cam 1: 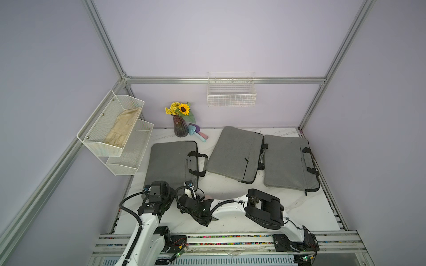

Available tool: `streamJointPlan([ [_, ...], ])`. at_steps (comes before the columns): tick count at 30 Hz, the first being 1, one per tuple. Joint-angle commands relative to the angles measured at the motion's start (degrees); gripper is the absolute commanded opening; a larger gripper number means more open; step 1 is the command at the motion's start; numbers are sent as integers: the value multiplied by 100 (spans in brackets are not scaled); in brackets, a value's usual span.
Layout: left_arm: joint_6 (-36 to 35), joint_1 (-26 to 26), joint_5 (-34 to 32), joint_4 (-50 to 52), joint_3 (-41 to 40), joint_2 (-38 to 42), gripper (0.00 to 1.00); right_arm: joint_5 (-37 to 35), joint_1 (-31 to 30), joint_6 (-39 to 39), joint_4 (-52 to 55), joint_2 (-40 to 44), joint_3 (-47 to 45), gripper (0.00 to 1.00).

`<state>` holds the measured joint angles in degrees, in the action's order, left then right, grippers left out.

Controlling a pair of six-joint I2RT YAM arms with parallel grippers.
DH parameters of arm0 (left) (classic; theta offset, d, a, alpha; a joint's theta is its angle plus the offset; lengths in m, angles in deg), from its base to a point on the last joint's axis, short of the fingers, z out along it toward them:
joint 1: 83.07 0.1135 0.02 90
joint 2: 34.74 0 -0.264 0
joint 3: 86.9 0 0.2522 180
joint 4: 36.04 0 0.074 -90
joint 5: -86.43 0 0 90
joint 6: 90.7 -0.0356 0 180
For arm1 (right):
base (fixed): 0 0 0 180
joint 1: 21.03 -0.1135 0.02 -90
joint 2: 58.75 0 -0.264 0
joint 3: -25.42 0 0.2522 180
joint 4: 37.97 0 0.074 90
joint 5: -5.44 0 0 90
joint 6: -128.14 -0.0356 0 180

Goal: Put the mouse into the laptop bag
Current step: Unzip the zipper on the zippered laptop bag.

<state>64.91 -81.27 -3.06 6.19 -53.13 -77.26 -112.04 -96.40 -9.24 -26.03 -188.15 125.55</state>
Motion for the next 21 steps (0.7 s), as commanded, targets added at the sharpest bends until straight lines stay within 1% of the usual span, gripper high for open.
streamJointPlan([
  [1, -19, -63, 230, -112, 348, 78, 0, -173, 48, -81, 88, -98, 136, 27],
  [3, -13, -66, 239, -113, 354, 84, 0, -246, 51, -120, 149, -81, 125, 16],
  [5, -37, -57, 177, -89, 364, 95, 0, -291, 74, -191, 209, -12, 55, 3],
  [6, -47, -64, 120, -42, 381, 96, 0, -297, 74, -214, 217, 48, -4, 0],
  [11, -223, -57, -398, 150, 400, 184, 0, -513, 101, -338, 256, 592, -582, 0],
  [14, -336, -22, -803, 429, 393, 321, 0, -486, 209, -342, 304, 949, -933, 0],
  [17, -606, 22, -883, 503, 387, 576, 0, -331, 423, -278, 283, 1281, -1329, 0],
  [21, -851, 120, -941, 554, 364, 725, 0, -513, 496, -15, 116, 1585, -1705, 0],
])
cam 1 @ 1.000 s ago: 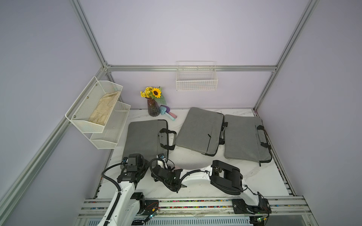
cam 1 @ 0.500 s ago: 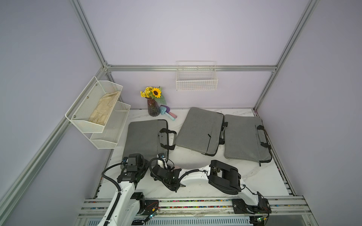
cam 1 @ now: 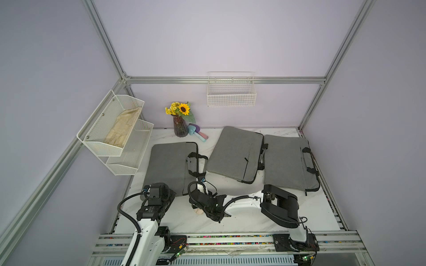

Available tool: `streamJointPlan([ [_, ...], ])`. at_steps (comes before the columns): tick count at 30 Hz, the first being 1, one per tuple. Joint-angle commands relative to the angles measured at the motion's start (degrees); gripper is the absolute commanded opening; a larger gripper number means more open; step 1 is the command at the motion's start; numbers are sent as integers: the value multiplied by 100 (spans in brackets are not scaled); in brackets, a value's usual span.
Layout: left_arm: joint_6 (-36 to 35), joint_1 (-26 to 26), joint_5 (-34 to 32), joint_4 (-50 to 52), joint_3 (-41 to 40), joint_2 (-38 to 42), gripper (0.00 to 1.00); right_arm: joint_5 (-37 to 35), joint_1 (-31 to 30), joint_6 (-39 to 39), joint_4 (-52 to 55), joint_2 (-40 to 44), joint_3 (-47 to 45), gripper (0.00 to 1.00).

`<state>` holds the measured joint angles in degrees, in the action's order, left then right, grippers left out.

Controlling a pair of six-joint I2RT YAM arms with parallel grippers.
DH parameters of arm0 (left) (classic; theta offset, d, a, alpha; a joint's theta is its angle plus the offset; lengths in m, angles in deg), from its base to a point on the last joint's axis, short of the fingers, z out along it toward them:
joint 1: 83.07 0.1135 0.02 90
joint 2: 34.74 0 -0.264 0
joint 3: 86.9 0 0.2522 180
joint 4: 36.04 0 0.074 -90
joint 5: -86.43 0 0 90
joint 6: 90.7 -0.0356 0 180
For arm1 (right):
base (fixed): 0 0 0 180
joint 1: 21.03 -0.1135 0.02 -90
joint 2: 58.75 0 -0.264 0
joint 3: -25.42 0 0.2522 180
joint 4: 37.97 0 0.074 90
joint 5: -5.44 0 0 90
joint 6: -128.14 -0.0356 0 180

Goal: Put the mouse into the laptop bag
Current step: Unzip the zipper on the zippered laptop bag.

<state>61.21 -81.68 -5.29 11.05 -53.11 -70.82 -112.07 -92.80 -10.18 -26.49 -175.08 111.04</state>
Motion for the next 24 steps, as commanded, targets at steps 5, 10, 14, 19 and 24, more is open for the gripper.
streamJointPlan([
  [5, -746, 487, -597, -6, 505, -341, 0, 227, 92, 720, -1025, 618, -837, 0],
  [10, -891, 938, -661, -181, 584, -763, 0, 515, -236, 1233, -1169, 656, -614, 0],
  [14, -1186, 1367, -363, -365, 846, -1182, 2, 961, -409, 1307, -1075, 223, -98, 0],
  [19, -1252, 1465, -201, 224, 1388, -1539, 51, 1175, -413, 1307, -867, -612, 711, 0],
  [24, -975, 1468, 208, 490, 1091, -970, 85, 1197, -404, 1447, -633, -1057, 1395, 0],
])
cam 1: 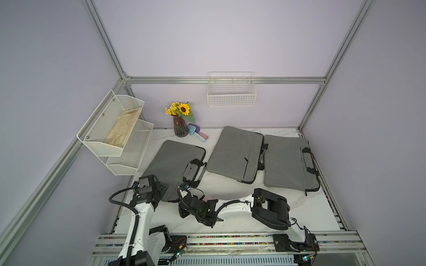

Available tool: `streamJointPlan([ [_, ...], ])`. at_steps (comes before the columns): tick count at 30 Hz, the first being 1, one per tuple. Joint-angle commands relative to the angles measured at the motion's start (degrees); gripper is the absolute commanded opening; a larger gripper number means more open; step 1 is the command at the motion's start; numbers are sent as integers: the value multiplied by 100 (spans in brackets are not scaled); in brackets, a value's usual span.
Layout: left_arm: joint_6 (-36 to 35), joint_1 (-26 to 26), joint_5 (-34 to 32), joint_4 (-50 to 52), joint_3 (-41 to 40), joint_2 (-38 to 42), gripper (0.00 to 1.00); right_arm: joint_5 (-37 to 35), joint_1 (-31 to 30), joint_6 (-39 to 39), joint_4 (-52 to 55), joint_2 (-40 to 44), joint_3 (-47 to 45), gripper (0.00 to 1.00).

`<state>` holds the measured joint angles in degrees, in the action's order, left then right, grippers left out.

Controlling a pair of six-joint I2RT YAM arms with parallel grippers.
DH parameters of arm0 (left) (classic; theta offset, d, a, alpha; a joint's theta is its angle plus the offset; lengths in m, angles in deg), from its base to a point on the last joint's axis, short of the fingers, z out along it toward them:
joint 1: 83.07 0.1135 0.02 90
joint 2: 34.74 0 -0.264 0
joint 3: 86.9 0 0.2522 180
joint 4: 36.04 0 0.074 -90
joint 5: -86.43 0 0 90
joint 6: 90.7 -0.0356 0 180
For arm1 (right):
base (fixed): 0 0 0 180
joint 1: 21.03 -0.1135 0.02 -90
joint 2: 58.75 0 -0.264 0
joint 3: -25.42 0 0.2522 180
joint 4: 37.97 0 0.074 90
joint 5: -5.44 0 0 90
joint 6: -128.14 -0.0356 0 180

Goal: Put the mouse into the laptop bag
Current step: Unzip the zipper on the zippered laptop bag.

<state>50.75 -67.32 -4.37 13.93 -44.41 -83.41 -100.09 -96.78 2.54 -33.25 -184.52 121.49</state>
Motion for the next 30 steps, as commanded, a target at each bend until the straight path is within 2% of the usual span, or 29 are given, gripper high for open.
streamJointPlan([
  [1, 121, 31, 255, 258, 147, 443, 88, 41, -2, 197, 49, -182, 456, 0],
  [6, 159, 30, 637, 1007, 146, 1148, 99, 188, 23, 263, 9, -440, 720, 0],
  [8, 167, 31, 627, 1394, 199, 1473, 100, 230, 41, 289, -64, -515, 753, 0],
  [17, 671, 25, 1958, 845, -869, 2511, 100, 433, 60, 383, -535, -471, 555, 0],
  [21, 806, 30, 2267, 315, -1352, 2574, 100, 582, 60, 467, -825, -337, 380, 0],
  [27, 920, 25, 2508, -460, -1757, 2210, 99, 762, 32, 474, -845, -206, 331, 0],
  [30, 912, 29, 2461, -539, -1742, 2174, 92, 827, 25, 474, -914, -184, 298, 0],
])
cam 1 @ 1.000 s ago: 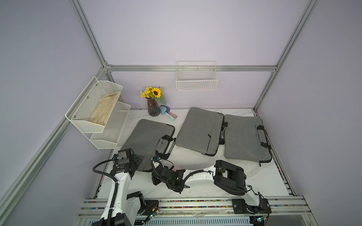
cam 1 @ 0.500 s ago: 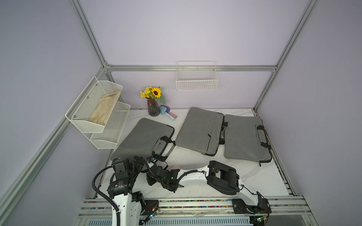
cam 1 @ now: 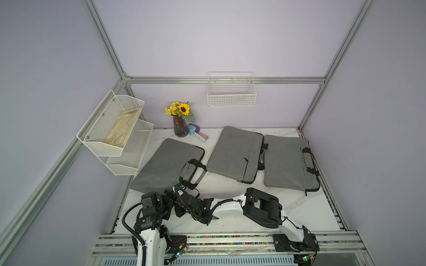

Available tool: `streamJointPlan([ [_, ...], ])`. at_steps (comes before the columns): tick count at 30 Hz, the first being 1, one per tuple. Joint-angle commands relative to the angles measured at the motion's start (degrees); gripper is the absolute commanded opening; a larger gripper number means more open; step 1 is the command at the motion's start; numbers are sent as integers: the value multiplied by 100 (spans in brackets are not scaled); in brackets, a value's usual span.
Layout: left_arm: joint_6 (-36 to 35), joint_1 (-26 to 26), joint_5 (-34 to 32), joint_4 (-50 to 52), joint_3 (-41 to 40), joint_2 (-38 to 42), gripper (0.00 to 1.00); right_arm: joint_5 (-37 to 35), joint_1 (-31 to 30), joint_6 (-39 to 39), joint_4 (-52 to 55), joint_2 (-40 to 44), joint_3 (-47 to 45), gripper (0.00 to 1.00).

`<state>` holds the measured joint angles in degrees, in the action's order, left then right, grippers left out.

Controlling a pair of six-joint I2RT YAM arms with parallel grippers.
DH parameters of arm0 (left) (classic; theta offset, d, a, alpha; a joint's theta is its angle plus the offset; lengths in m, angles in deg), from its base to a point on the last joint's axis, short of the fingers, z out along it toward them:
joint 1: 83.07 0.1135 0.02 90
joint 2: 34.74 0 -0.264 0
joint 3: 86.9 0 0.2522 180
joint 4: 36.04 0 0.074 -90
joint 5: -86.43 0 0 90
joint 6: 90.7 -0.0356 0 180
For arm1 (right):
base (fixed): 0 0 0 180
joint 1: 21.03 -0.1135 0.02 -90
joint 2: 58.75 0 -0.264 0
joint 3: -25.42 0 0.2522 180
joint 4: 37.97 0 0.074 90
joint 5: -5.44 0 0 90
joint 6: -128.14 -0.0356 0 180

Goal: Put the mouse into the laptop bag
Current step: Unzip the zipper on the zippered laptop bag.

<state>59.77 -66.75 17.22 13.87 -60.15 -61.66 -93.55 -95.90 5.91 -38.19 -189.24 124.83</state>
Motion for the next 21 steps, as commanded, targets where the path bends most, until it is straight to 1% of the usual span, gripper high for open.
streamJointPlan([
  [1, 13, -31, 282, -542, -166, 17, 87, 177, -74, 138, -430, 279, -37, 0],
  [3, 35, -32, 227, -564, -166, 46, 77, 194, -80, 138, -397, 259, 7, 0],
  [4, 35, -29, 160, -580, -166, 55, 69, 204, -88, 138, -382, 268, 17, 0],
  [6, 14, -25, -29, -603, -142, 25, 61, 188, -98, 138, -393, 316, -48, 0],
  [8, -63, -31, -245, -642, -103, -67, 61, 153, -107, 121, -464, 429, -199, 0],
  [10, -105, -24, -446, -634, -22, -225, 64, 168, -107, 86, -541, 559, -345, 0],
  [11, -121, -31, -477, -646, 11, -298, 65, 201, -115, 85, -586, 598, -394, 0],
  [12, -123, -31, -497, -660, 47, -390, 64, 228, -136, 85, -629, 634, -434, 0],
  [13, -145, -26, -501, -695, 71, -472, 61, 236, -150, 85, -649, 650, -446, 0],
  [18, -206, -32, -547, -845, 183, -715, 24, 219, -204, 107, -503, 622, -365, 0],
  [21, -235, -25, -573, -828, 263, -766, 11, 40, -209, 120, -431, 650, -415, 0],
])
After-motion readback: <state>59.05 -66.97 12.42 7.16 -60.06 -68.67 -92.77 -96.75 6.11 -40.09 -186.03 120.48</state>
